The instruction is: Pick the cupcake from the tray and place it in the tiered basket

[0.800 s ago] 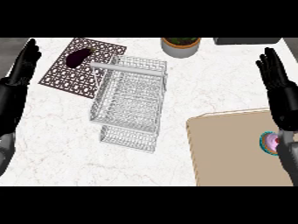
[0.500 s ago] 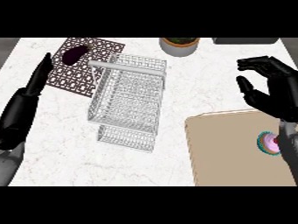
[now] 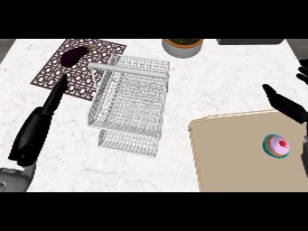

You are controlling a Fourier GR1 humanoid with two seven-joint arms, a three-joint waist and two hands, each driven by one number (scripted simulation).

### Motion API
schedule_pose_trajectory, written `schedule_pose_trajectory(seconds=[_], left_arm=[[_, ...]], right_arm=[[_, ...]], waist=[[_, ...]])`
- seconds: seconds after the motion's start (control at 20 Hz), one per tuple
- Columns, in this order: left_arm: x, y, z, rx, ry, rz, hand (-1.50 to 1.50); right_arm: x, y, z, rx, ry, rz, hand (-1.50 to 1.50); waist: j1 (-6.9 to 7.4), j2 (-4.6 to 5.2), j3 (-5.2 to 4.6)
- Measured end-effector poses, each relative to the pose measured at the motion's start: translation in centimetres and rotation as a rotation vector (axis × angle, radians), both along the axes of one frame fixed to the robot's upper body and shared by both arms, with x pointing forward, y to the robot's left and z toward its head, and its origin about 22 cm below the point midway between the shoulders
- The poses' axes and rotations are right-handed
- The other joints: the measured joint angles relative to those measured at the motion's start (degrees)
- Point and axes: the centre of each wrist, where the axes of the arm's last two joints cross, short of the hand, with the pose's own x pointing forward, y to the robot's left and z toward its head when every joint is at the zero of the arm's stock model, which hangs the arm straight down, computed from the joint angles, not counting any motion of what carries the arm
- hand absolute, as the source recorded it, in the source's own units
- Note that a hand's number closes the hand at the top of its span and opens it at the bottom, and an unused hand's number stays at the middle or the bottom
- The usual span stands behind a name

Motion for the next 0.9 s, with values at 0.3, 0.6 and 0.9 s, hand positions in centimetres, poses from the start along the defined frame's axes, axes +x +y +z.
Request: schedule_pose_trajectory(seconds=[0.3,0.6,0.9], left_arm=[[-0.2,0.5,0.0,0.009,0.016,0.007,0.0],[-0.2,0.3,0.1,0.006,0.022,0.005,0.0],[-0.4,-0.3,0.4,0.002,0.016,-0.013,0.0]], right_arm=[[-1.5,-0.5,1.8,-0.151,0.343,0.023,-1.5],[-2.4,-0.9,4.1,-0.376,0.752,-0.028,-1.5],[-2.4,2.0,8.1,-0.508,0.947,-0.075,-1.5]], waist=[[-0.21,-0.37,-0.37],[-0.25,-0.55,-0.62],[0.71,-0.43,-0.45]])
